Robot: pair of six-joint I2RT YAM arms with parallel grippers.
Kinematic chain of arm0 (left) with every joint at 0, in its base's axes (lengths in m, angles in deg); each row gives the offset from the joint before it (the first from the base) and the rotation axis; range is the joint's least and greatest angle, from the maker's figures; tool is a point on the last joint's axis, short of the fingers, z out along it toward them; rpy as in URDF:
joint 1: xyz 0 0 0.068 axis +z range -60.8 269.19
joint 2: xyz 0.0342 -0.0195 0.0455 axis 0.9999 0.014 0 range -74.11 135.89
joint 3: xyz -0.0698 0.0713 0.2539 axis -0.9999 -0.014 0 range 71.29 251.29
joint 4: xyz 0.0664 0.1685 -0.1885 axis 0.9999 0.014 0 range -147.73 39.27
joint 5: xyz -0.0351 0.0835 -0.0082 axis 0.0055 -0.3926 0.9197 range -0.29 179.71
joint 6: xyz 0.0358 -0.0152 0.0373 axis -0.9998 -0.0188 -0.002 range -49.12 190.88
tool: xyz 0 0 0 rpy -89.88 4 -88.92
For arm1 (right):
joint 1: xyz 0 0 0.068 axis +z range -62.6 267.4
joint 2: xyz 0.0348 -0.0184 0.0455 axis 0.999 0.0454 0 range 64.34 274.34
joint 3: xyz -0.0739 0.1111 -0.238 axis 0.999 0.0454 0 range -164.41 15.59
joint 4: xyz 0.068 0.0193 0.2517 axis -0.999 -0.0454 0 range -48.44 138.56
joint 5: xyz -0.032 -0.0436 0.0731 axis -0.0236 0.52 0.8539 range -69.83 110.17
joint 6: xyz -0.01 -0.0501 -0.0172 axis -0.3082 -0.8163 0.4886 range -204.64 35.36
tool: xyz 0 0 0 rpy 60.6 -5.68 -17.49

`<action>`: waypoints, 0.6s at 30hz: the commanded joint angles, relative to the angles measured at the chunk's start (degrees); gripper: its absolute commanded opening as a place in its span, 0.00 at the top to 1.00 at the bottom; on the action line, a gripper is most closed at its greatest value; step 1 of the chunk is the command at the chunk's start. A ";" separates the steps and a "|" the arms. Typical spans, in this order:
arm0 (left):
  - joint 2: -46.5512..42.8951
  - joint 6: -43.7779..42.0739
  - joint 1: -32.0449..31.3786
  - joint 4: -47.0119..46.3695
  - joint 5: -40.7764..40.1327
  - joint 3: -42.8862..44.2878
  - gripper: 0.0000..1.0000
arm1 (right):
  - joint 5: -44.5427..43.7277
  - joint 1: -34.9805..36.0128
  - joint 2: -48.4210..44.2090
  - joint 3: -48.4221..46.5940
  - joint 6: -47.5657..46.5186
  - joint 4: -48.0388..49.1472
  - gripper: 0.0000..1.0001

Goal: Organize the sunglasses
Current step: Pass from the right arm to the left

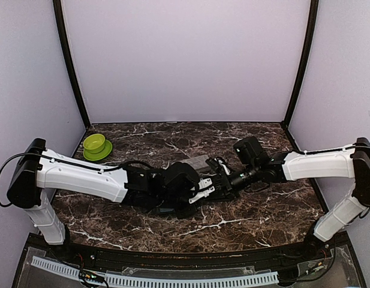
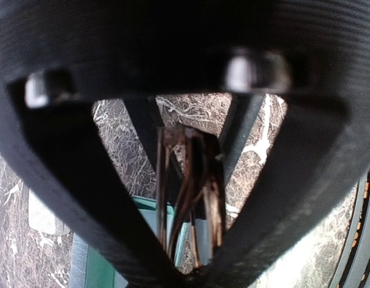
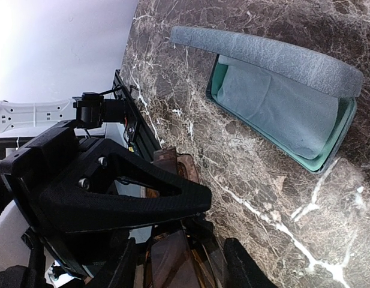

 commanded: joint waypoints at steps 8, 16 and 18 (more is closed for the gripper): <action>-1.16 0.88 0.04 1.27 0.32 0.64 0.79 | -0.91 -0.98 -1.08 0.06 -2.02 -0.84 0.66; -3.65 2.22 1.14 0.41 1.51 -1.90 0.80 | -1.76 -2.13 -2.40 0.07 -3.59 -3.10 0.45; -4.10 2.42 1.34 0.42 1.65 -2.31 0.79 | -1.88 -2.42 -2.63 -0.09 -4.12 -3.81 0.40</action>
